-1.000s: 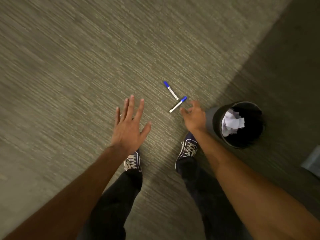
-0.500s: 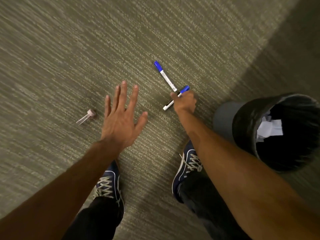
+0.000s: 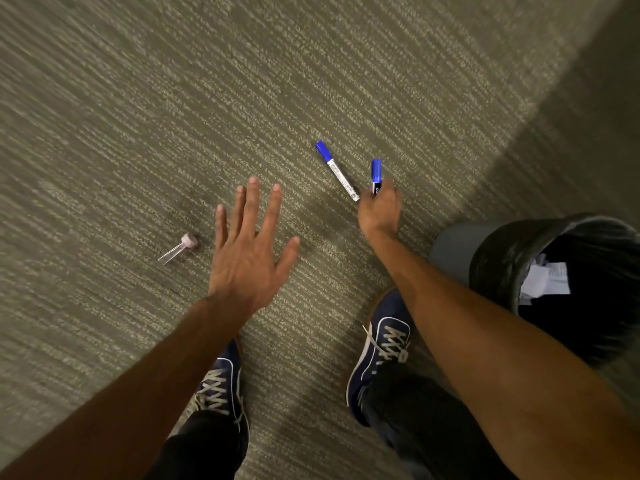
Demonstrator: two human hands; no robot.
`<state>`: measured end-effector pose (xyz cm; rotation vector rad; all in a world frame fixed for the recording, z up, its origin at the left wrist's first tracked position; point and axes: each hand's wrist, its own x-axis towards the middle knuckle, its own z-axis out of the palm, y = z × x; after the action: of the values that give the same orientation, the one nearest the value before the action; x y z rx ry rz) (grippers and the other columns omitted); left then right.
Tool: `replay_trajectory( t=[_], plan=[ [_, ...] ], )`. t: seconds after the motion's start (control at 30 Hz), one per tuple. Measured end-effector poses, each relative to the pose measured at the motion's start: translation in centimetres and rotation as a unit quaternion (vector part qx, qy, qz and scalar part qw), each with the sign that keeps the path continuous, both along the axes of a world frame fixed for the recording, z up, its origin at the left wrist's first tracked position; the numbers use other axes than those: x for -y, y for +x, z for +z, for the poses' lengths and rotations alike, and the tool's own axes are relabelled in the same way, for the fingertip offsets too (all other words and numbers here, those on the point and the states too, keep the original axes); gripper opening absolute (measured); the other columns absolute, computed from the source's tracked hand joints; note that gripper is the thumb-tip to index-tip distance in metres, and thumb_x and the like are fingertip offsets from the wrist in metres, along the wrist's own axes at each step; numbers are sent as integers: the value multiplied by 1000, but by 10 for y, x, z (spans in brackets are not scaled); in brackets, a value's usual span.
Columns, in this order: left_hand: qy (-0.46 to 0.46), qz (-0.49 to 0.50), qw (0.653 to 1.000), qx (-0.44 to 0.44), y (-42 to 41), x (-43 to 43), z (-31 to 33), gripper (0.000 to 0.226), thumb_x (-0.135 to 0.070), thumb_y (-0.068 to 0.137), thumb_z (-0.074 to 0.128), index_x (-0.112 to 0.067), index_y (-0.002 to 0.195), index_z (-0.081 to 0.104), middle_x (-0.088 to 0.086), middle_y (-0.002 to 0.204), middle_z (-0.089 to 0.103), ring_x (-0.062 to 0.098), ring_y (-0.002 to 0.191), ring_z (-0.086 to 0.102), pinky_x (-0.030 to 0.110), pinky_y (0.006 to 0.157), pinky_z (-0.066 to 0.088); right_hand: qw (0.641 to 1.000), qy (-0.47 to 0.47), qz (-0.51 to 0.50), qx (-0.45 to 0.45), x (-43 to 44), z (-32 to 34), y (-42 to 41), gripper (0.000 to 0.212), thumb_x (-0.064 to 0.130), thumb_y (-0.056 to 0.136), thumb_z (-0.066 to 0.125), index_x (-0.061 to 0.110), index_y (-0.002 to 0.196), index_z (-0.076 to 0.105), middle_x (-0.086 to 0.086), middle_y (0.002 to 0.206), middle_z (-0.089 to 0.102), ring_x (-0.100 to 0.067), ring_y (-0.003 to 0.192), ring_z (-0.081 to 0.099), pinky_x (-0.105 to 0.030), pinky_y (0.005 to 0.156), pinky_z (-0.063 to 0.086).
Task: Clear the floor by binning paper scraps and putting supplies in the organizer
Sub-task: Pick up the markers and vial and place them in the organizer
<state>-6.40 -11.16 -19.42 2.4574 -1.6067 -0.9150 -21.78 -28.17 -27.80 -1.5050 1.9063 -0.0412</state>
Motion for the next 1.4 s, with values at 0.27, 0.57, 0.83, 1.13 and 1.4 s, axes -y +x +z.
replay_trajectory(
  t=[0.27,0.57,0.83,1.13,1.4],
  plan=[
    [-7,8,1000,20,14,-13,-22,76,-59,101,25,-24,158,-11,15,166,-16,29,154,-14,58,123,4,978,-3,209,21,21,-12,32,49,28,87,75,11,123,46,-11,126,53,-26,108,59,-44,93,54],
    [-4,23,999,43,34,-46,-50,75,-61,101,20,-23,159,-10,14,167,-13,30,154,-11,58,123,6,951,-30,304,-51,24,-30,50,33,24,99,56,6,125,44,-16,119,58,-32,101,63,-46,80,56],
    [9,50,997,53,51,-79,-44,78,-61,100,24,-22,158,-10,14,167,-7,30,155,-5,58,123,9,973,112,149,137,-21,0,58,23,10,105,39,-2,125,46,-11,96,54,-23,79,55,-32,66,46],
    [103,197,975,-23,83,-108,-65,96,-53,94,57,-17,158,-4,19,166,6,35,153,10,55,122,20,941,206,26,268,-124,37,69,24,3,106,37,-2,128,45,-19,96,62,-19,70,63,-27,63,53],
    [100,145,978,114,86,-100,-84,43,-17,98,57,-10,139,47,13,129,63,33,111,64,51,84,55,933,223,25,283,-160,41,62,24,2,106,37,-7,127,43,-25,98,60,-20,70,61,-21,59,55]
  ],
)
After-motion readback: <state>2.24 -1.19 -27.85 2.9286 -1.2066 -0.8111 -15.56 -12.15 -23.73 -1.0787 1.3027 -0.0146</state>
